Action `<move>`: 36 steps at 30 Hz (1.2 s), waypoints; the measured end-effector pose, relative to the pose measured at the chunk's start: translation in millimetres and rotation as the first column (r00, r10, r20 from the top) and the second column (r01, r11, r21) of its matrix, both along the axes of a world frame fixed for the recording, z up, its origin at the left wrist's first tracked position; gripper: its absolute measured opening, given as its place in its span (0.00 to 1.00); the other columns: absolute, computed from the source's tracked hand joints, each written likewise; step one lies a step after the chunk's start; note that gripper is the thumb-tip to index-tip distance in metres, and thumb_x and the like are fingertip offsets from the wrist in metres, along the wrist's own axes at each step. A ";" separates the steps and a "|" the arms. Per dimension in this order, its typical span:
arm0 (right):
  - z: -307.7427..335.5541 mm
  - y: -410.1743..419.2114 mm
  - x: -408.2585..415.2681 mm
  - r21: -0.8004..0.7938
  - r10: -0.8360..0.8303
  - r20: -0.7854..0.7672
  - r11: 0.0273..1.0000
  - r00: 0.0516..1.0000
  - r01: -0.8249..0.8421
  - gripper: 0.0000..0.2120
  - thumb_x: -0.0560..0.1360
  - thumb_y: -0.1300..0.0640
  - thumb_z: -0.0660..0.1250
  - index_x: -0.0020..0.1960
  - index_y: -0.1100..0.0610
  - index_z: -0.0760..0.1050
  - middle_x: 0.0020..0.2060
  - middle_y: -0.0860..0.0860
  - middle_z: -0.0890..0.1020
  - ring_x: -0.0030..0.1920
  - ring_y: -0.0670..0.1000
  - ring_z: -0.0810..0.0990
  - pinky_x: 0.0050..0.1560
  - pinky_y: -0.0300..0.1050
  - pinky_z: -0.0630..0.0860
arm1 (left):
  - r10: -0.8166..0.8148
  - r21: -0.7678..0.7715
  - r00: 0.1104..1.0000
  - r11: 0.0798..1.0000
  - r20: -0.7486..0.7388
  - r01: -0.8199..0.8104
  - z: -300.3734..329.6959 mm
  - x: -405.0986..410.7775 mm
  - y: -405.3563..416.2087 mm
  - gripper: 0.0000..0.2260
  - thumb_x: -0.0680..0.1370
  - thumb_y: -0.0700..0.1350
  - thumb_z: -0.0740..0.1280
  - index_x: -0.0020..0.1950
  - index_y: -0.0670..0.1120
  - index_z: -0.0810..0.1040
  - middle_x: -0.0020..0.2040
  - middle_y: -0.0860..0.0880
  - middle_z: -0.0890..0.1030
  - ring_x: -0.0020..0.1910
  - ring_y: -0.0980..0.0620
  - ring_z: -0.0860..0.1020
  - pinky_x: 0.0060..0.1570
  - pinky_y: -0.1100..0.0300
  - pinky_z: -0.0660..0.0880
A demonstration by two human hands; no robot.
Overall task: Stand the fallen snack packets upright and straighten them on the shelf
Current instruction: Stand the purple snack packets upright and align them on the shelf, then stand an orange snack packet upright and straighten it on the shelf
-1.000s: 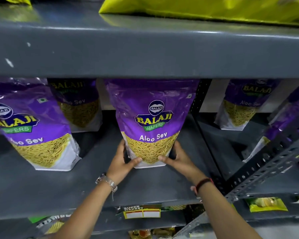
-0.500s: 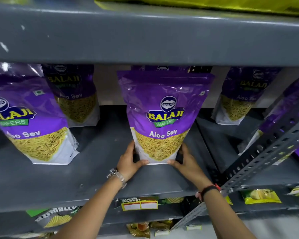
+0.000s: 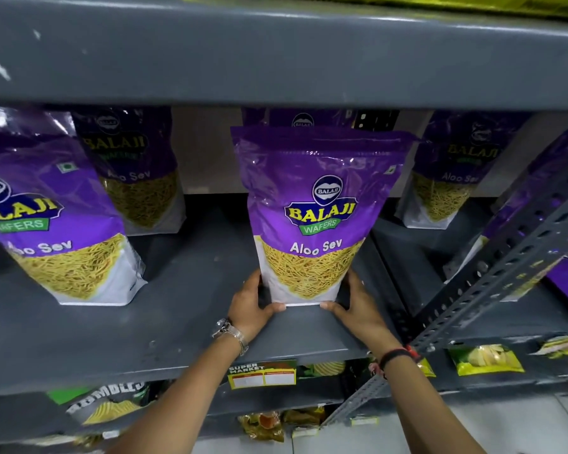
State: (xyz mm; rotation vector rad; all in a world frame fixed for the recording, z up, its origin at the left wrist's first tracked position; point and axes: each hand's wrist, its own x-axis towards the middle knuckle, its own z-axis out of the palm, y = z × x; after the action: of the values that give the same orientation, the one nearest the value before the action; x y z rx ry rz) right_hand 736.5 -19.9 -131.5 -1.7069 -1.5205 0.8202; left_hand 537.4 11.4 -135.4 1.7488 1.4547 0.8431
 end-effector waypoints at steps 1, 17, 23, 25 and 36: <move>0.1 -2.9 -0.7 0.014 -0.007 -0.024 1.000 1.000 0.007 0.39 0.66 0.59 0.74 0.70 0.55 0.56 0.69 0.54 0.68 0.71 0.56 0.62 0.72 0.57 0.60 | -0.010 -0.006 1.000 1.000 0.014 0.010 0.8 -0.3 -1.2 0.34 0.66 0.43 0.73 0.67 0.44 0.62 0.65 0.45 0.73 0.61 0.45 0.73 0.55 0.56 0.72; 6.2 -12.5 -200.8 0.301 0.205 0.012 0.933 0.979 -0.199 0.22 0.72 0.56 0.67 0.64 0.57 0.66 0.61 0.57 0.73 0.65 0.50 0.68 0.67 0.42 0.64 | 0.582 0.242 0.788 0.750 0.203 -0.616 19.2 -225.5 -46.9 0.50 0.59 0.70 0.63 0.68 0.37 0.58 0.69 0.35 0.63 0.68 0.37 0.63 0.69 0.42 0.60; 0.2 37.8 -284.3 -0.033 0.347 -0.052 0.937 0.937 -0.349 0.49 0.62 0.52 0.77 0.72 0.59 0.51 0.73 0.55 0.59 0.73 0.54 0.57 0.71 0.46 0.57 | 0.284 -0.051 0.958 0.958 0.026 -0.283 14.4 -306.9 -1.1 0.49 0.62 0.40 0.76 0.72 0.42 0.45 0.75 0.44 0.54 0.74 0.46 0.53 0.72 0.50 0.50; -1.7 43.8 -300.7 0.030 0.310 -0.071 0.951 0.948 -0.309 0.44 0.59 0.54 0.79 0.68 0.58 0.59 0.67 0.55 0.69 0.68 0.55 0.66 0.69 0.48 0.62 | 0.156 -0.097 0.987 0.984 0.041 -0.151 13.7 -311.5 10.7 0.48 0.61 0.43 0.77 0.72 0.42 0.49 0.73 0.44 0.60 0.72 0.45 0.58 0.72 0.44 0.52; -10.1 21.4 -287.8 0.054 0.069 0.076 0.996 0.995 -0.074 0.30 0.67 0.54 0.73 0.64 0.58 0.65 0.63 0.55 0.76 0.64 0.58 0.70 0.71 0.58 0.57 | 0.145 -0.011 0.974 0.989 -0.175 -0.149 4.0 -286.7 3.1 0.39 0.56 0.64 0.64 0.58 0.40 0.67 0.58 0.43 0.78 0.60 0.44 0.72 0.68 0.44 0.55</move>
State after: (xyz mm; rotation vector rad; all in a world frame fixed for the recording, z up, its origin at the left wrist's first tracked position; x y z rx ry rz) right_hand 448.7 1.5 -141.5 -1.6665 -1.6481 0.7499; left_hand 250.7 14.6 -131.4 1.7484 1.7197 0.7596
